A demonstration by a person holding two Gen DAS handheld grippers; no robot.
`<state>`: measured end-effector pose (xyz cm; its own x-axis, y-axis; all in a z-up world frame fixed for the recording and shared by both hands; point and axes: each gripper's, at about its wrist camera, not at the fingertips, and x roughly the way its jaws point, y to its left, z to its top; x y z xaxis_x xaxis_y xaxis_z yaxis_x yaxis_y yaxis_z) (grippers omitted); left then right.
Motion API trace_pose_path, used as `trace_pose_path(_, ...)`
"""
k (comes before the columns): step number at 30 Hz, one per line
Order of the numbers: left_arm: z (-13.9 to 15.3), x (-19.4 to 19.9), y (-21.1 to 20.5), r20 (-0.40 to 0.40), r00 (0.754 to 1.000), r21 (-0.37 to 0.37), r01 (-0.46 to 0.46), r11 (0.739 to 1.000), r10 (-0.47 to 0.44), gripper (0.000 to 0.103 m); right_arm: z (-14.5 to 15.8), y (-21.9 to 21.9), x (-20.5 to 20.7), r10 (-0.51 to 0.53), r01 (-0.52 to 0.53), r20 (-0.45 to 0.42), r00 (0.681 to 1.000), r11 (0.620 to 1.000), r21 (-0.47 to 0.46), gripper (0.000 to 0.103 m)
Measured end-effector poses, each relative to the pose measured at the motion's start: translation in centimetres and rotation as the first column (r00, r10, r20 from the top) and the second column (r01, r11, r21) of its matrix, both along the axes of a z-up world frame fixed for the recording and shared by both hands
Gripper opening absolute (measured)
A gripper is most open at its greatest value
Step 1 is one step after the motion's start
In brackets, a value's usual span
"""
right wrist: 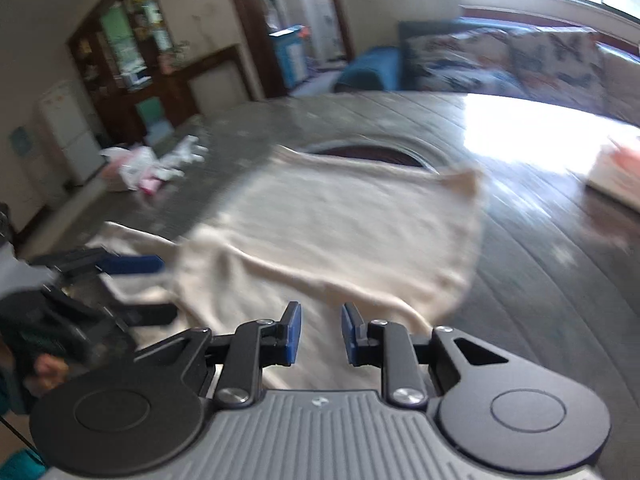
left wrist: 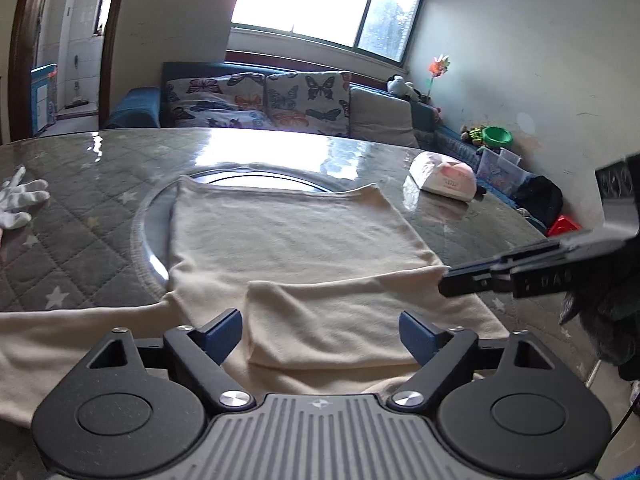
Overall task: Fold clothes
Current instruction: 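Lift the side with the right gripper and fold it over the body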
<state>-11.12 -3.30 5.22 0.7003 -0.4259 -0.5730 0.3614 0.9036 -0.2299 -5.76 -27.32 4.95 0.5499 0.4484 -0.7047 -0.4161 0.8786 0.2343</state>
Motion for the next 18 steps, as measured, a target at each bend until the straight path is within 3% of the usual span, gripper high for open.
trace_pose_path(6, -0.8, 1.1, -2.2, -0.02, 0.998, 0.007, 0.06, 0.998, -0.06, 0.073, -2.8, -3.6, -1.1, -0.068, 0.068, -0.021, 0.997, 0.998, -0.02, 0.021)
trace_pose_path(18, -2.4, 2.0, -1.4, -0.084, 0.996, 0.016, 0.032, 0.999, -0.03, 0.073, -1.3, -1.7, 0.2, -0.035, 0.038, 0.081, 0.996, 0.999, -0.025, 0.021)
